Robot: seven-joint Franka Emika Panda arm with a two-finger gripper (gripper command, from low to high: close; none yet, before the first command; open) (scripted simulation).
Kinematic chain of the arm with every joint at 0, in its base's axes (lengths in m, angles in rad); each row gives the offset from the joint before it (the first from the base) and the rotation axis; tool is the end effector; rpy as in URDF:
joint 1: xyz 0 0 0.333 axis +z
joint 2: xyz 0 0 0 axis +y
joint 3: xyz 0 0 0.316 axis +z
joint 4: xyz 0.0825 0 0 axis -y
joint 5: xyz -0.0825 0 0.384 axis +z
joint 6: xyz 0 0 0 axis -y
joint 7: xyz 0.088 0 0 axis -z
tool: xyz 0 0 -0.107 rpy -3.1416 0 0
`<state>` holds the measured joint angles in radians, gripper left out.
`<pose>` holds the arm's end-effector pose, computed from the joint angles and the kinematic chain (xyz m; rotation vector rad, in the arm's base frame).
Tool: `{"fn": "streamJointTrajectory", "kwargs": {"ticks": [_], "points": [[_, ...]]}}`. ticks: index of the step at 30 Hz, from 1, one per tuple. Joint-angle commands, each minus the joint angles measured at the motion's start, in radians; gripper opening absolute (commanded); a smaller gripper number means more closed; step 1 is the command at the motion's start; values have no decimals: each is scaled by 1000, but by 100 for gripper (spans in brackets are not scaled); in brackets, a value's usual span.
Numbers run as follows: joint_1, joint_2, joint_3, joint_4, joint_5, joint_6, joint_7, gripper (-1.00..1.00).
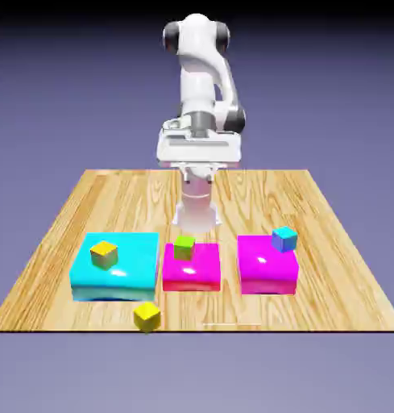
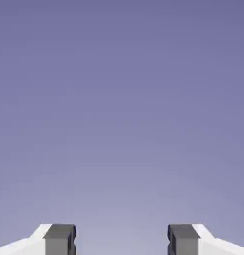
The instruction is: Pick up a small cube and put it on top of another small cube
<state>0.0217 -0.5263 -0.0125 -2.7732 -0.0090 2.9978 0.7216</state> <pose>0.4011 0.0043 0.4535 -2.5342 0.9319 -0.9929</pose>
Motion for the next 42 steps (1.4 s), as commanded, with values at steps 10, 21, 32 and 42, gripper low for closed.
{"fn": "streamJointTrajectory", "kwargs": {"ticks": [10, 21, 32, 42], "points": [[81, 362, -104, 305, -74, -325, -161, 0], [170, 761, -219, 640, -156, -682, -338, 0], [258, 1160, -333, 975, -237, -1039, -515, 0], [267, 1383, -382, 1034, -281, -1050, -570, 0]]}}
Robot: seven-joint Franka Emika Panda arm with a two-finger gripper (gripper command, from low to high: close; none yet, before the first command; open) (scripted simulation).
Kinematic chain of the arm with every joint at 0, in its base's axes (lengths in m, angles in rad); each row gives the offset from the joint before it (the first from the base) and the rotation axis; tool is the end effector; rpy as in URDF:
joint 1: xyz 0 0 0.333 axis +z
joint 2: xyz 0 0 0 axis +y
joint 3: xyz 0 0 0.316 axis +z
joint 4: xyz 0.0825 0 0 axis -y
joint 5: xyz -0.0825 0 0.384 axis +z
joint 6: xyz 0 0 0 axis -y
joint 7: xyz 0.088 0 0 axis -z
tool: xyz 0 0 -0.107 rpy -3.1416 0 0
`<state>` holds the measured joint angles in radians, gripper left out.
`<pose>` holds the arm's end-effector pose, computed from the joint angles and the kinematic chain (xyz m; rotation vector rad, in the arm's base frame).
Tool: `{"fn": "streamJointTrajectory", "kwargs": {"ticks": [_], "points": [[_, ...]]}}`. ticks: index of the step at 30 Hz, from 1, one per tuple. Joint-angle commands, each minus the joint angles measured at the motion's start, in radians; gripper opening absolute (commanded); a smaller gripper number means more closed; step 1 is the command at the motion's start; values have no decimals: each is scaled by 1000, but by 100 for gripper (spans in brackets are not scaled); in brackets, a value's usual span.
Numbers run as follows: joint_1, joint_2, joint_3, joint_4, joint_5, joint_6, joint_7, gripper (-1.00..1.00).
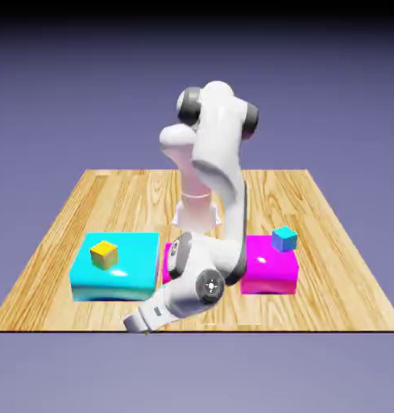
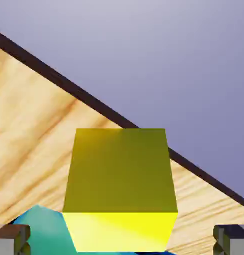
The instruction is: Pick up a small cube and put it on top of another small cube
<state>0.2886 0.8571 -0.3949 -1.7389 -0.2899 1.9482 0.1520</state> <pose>0.5832 -0.0795 0.0946 2.4683 -0.0353 -0.7618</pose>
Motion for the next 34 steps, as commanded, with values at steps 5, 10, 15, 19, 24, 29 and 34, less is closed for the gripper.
{"fn": "streamJointTrajectory", "kwargs": {"ticks": [5, 10, 15, 19, 24, 29, 34], "points": [[27, -49, 0, 78, 8, -130, -20, -100], [-65, -225, 70, -70, 101, -199, 158, -100], [-166, -406, 144, -233, 198, -259, 347, -100], [-246, -551, 203, -363, 275, -307, 498, -100], [-347, -732, 277, -526, 372, -367, 687, -100], [-348, -728, 286, -645, 388, -246, 693, -100], [-348, -727, 286, -649, 388, -241, 692, 100]]}}
